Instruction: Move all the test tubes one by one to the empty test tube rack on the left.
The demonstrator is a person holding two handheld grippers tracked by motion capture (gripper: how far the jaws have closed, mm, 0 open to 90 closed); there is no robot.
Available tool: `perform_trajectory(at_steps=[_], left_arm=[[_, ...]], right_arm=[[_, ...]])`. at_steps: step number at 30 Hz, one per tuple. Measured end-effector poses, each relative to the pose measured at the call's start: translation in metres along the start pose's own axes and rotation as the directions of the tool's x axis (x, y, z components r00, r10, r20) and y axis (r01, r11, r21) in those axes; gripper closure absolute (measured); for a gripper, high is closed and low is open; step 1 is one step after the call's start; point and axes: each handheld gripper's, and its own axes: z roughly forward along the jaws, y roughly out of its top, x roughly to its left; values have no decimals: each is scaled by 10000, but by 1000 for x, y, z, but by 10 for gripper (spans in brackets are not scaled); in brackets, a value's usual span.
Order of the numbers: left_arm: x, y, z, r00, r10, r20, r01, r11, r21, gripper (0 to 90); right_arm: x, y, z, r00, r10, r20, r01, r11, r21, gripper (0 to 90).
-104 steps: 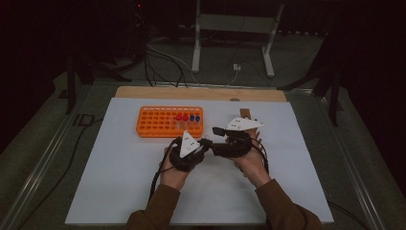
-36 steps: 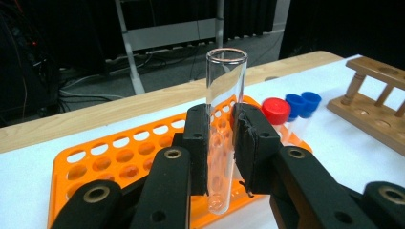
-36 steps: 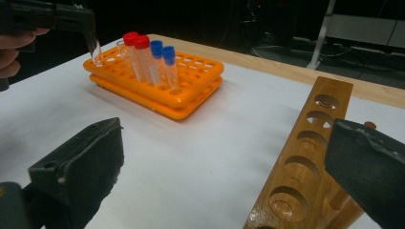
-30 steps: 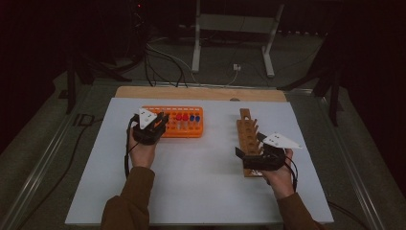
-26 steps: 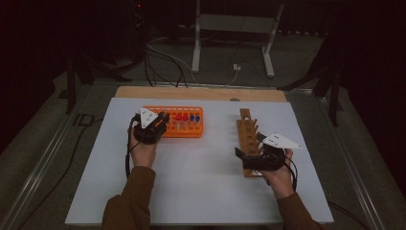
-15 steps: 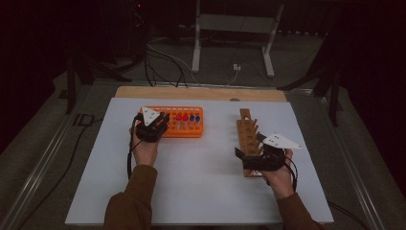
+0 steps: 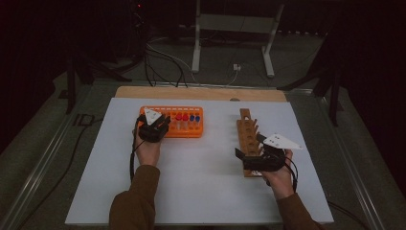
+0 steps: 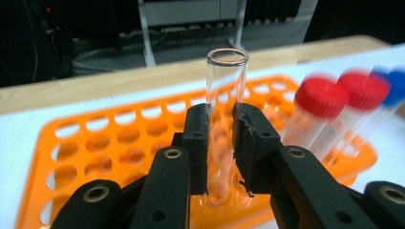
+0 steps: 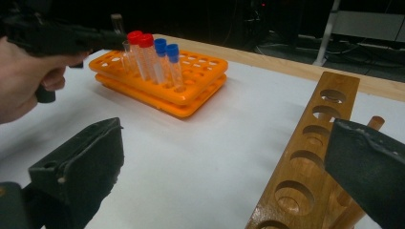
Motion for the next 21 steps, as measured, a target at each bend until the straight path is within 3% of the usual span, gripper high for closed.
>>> perform_trajectory(at_steps=[2,4,7,11,12,13,15,16,18,21], left_arm=[[1,-7,3,9999,120,-43,-119,9994,333,763],[1,-11,2,10000,87,41,-88,9993,370,766],[-3,-12,5,9973,728,-20,-723,9927,967,768],[1,-14,3,9998,106,192,-123,9960,885,754],[2,-14,-1,9999,-80,-89,89,9945,1044,658],[4,-15,-6,9997,-198,-160,214,9944,1037,498],[11,-20,-29,9996,-286,-29,288,9969,730,383],[15,-23,-47,9994,-338,-17,338,9983,483,294],[22,-32,-88,9983,-519,281,523,9985,-129,200],[22,-52,-141,10000,-26,-40,23,9982,-591,68]], right_arm=[[0,-1,0,10000,-27,9,27,10000,15,0],[0,-2,-1,10000,4,15,-4,10000,34,0],[0,-3,-1,10000,-7,22,7,10000,55,1],[2,-4,-3,10000,1,31,-1,10000,37,0],[2,-5,-4,10000,-31,88,31,10000,14,0],[2,-6,-7,9998,-111,151,112,9999,-15,0],[1,-9,-12,9997,-117,192,120,9998,-133,0],[0,-11,-15,9998,-103,195,106,9998,-175,0],[-3,-18,-21,9995,-156,258,163,9995,-263,0],[-9,-29,-27,9992,-16,397,30,9994,-345,0]])
